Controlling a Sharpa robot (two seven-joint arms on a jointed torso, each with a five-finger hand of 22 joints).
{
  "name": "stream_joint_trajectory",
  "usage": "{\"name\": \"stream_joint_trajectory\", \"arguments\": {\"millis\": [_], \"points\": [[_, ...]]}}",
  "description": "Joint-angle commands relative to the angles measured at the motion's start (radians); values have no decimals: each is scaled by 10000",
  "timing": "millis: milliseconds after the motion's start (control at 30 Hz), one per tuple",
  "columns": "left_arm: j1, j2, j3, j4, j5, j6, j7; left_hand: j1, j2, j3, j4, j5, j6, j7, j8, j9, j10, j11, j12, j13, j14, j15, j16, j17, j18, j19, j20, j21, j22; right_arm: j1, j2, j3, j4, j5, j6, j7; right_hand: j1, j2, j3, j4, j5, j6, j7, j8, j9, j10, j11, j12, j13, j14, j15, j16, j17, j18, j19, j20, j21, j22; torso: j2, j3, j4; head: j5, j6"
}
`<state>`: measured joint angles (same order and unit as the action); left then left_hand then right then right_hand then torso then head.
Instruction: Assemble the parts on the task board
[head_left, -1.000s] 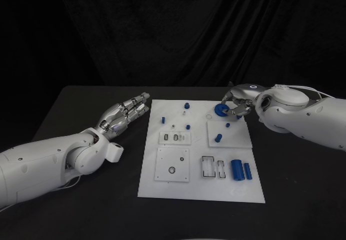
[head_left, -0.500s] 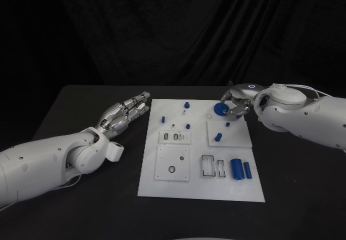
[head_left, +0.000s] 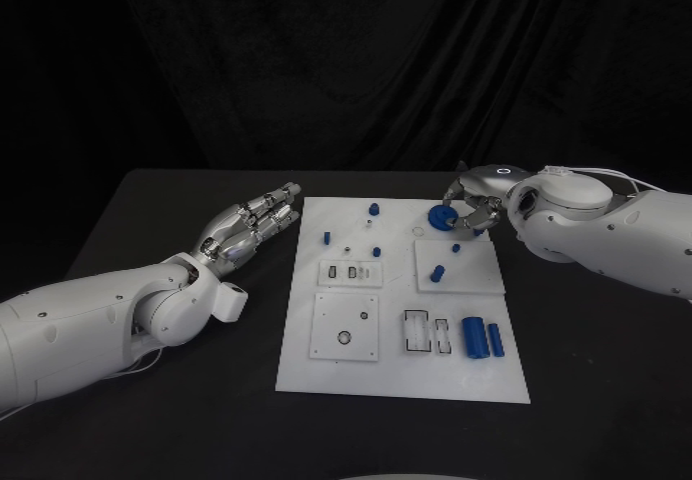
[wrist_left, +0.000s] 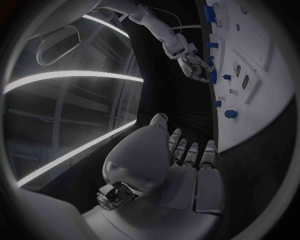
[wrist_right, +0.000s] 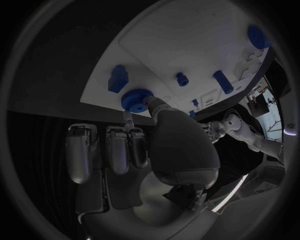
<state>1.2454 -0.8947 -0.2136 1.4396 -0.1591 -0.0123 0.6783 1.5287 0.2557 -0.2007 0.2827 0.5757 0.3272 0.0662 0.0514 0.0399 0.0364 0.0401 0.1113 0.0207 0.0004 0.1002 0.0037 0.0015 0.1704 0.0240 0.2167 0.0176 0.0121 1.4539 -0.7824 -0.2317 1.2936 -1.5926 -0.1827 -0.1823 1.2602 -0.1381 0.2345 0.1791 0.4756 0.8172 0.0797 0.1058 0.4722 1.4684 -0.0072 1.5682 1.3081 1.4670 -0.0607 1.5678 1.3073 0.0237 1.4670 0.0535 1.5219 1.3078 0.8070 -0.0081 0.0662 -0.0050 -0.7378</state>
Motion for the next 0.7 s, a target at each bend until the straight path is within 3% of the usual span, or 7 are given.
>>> {"name": "stream_joint_trajectory", "arguments": {"millis": [33,167,200,433,700], "points": [[-21,16,7,8,-42,145,448,71,-13,56,5,44,-36,31,46,-3,5,58,12,11,1,77,-34,-13,101,17,62,53,16,-61,-4,-36,-15,-136,126,-214,128,26,-16,-51,-9,129,-13,69,63,1024,26,26,2627,1038,25,30,2635,-113,737,23,60,2467,2,0,-5,3,5],[-21,11,7,8,-42,143,448,71,-13,56,5,44,-36,31,46,-3,5,58,12,11,1,77,-34,-13,101,17,62,53,16,-61,-15,-36,-12,-137,-59,-107,364,203,6,-279,-29,860,-115,586,554,1024,-64,26,2627,1038,-41,30,2635,-118,752,-42,80,2474,-1,-3,-11,24,2],[-21,8,7,10,-42,142,447,71,-13,56,5,44,-36,31,46,-3,5,58,12,11,1,77,-34,-13,101,17,62,53,16,-60,-25,-36,-9,-138,-139,-66,424,291,3,-371,-30,1025,-213,756,785,1024,-129,26,2627,1038,-99,30,2635,-119,753,-81,83,2475,-1,-3,-11,24,2],[-21,-9,7,24,-42,130,445,71,-13,56,5,44,-36,31,46,-3,5,58,12,11,1,77,-34,-13,101,17,62,53,16,-56,-92,-34,37,-138,-449,49,449,451,-29,-508,-29,1322,-331,1065,1260,1024,-239,26,2627,1038,-199,30,2635,-132,784,-182,127,2492,-1,0,-7,46,11],[-21,-31,7,41,-42,111,441,72,-13,64,6,44,-36,34,47,-3,7,62,18,12,4,91,-32,-11,101,22,75,58,19,8,-208,-32,267,-138,-649,87,436,480,-60,-561,-28,1472,-386,1204,1489,1024,-280,26,2627,1038,-239,30,2635,-146,819,-219,176,2510,-6,-3,-2,51,23]]}}
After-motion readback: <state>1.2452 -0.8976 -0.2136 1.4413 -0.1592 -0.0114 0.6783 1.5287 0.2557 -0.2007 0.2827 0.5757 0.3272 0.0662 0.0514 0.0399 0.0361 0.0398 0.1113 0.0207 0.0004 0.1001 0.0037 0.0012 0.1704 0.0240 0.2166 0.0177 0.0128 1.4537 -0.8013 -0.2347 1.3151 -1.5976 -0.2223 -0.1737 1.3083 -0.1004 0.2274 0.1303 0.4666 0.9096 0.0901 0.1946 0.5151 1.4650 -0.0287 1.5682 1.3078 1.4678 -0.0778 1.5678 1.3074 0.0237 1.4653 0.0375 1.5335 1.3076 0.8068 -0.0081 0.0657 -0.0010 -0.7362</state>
